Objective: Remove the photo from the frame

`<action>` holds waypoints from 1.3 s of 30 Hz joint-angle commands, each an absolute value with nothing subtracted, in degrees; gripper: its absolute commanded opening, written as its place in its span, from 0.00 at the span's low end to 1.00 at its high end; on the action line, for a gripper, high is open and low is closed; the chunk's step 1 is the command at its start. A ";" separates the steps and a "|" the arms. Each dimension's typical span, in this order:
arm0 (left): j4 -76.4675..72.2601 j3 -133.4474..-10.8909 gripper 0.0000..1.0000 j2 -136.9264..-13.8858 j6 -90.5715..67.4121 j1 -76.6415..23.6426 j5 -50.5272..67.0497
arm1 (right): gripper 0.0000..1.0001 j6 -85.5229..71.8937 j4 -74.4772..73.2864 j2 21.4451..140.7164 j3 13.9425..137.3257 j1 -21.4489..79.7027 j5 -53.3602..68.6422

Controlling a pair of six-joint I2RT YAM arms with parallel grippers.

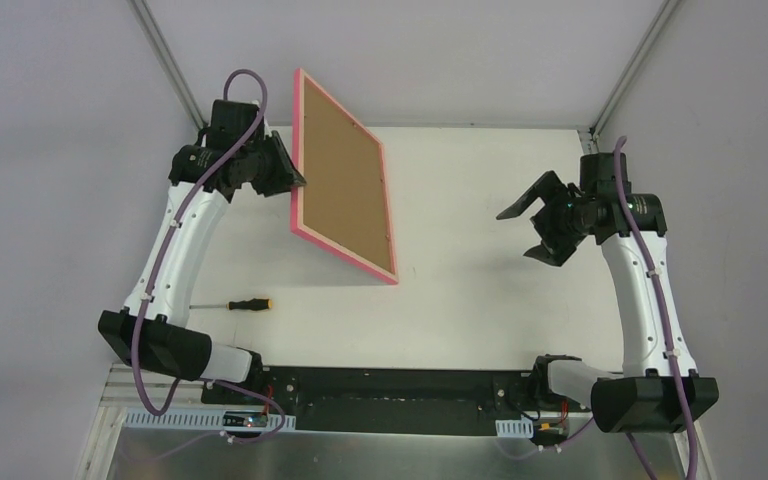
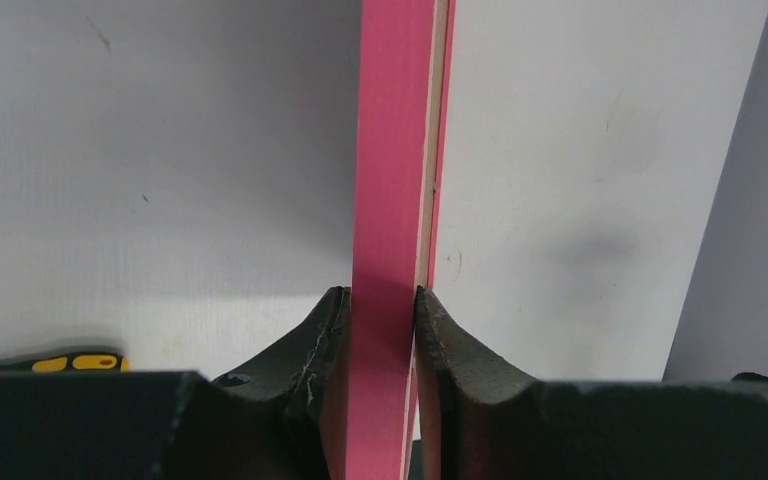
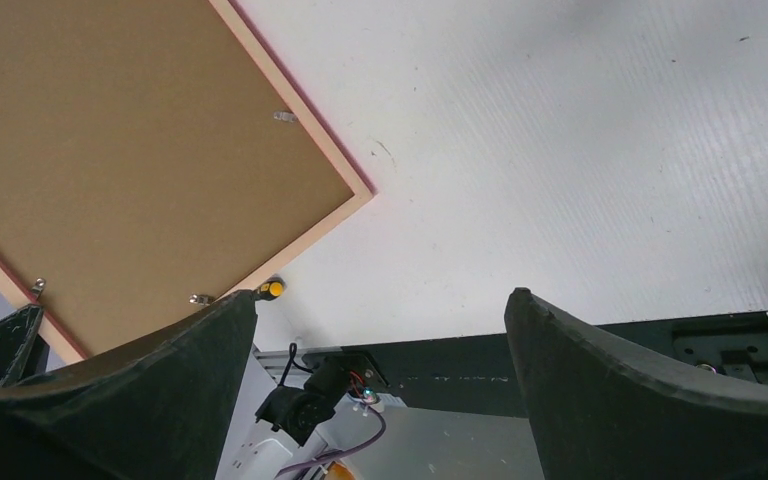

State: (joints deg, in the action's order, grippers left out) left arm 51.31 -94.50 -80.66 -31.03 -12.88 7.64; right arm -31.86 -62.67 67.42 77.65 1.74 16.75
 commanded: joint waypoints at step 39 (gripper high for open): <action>35.50 -81.06 0.00 -103.00 -18.62 -28.68 17.60 | 0.99 -33.07 -60.77 61.26 67.18 6.90 12.23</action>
